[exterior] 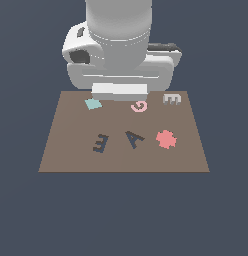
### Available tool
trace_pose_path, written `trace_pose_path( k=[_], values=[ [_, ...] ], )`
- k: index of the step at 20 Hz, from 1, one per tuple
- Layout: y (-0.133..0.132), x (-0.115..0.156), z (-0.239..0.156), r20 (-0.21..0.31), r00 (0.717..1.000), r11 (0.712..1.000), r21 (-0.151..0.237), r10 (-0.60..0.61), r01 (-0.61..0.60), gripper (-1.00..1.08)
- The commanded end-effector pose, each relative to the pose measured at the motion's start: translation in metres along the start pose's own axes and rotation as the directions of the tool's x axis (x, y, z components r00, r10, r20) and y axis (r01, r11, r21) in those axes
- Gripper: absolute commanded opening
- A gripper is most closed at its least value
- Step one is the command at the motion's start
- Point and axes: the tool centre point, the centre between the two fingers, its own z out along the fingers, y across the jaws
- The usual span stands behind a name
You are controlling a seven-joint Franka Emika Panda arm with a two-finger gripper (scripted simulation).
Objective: Insert a designated object into the corresponding slot on a board.
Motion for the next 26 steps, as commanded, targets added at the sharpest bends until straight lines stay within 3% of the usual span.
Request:
trace_pose_path(
  k=[1, 11, 17, 22, 26],
  values=[
    [0.0, 0.0, 0.0, 0.0, 1.0, 1.0, 0.0, 0.0, 0.0, 1.0],
    [-0.013, 0.004, 0.006, -0.002, 0.995, 0.995, -0.001, -0.096, 0.096, 1.0],
    [-0.034, 0.008, 0.016, -0.004, 0.969, 0.969, -0.004, -0.247, 0.247, 1.0],
    [-0.061, 0.007, 0.028, -0.006, 0.907, 0.907, -0.008, -0.421, 0.421, 1.0],
    [-0.087, 0.002, 0.04, -0.007, 0.812, 0.812, -0.012, -0.584, 0.584, 1.0]
  ],
)
